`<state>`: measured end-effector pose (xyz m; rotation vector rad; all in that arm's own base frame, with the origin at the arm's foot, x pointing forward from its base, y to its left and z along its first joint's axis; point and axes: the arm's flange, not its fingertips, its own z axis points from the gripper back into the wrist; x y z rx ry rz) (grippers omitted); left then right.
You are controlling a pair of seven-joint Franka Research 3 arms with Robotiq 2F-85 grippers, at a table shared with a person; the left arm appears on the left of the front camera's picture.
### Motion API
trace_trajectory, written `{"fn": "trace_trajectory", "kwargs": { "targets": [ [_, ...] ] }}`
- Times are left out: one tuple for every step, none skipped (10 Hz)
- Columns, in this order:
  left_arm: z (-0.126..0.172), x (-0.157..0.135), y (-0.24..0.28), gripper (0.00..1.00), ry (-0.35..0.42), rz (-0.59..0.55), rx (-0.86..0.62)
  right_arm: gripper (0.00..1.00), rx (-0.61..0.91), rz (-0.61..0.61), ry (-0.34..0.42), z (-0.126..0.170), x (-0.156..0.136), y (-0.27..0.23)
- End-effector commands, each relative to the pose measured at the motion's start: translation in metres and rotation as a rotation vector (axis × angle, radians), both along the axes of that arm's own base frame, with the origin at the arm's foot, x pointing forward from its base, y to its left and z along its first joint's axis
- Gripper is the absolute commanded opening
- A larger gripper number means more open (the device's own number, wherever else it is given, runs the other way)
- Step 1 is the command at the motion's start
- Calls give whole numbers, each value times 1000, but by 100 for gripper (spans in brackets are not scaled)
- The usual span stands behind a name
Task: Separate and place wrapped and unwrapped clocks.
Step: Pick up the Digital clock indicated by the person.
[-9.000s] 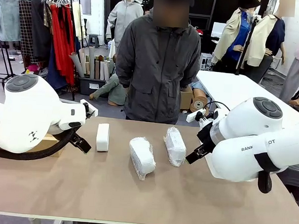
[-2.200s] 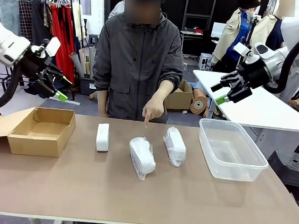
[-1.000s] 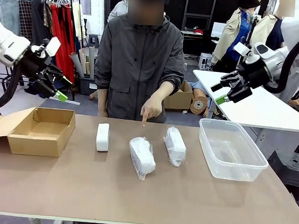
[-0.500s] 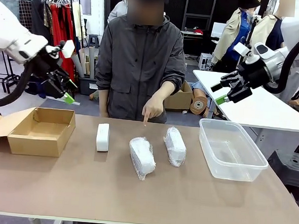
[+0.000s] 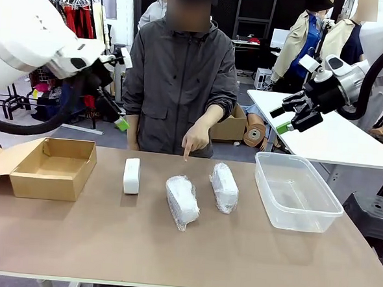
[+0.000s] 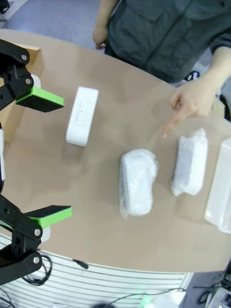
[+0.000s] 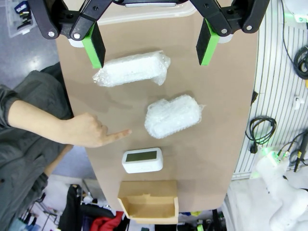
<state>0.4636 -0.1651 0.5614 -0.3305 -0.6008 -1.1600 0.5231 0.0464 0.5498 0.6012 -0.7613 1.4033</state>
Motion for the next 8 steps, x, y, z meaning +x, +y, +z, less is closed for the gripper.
{"fn": "trace_trajectory", "kwargs": {
  "targets": [
    [-4,1,-22,100,-27,-11,19,100,-2,3,0,2,-1,0],
    [-7,0,-30,100,-31,-28,19,100,-2,3,0,2,-1,0],
    [-12,0,-39,100,-29,-36,20,100,-2,3,0,2,-1,0],
    [-19,2,-47,100,-14,-54,22,100,-2,3,0,2,-1,0],
    [-24,3,-47,100,12,-119,14,100,-2,3,0,2,-1,0],
    [-15,-4,-47,100,-15,-53,9,100,-2,3,0,2,-1,0],
    [-15,-4,-47,100,-15,-53,9,100,-2,3,0,2,-1,0],
    [-15,-4,-47,100,-15,-53,9,100,-2,3,0,2,-1,0]
  ]
}}
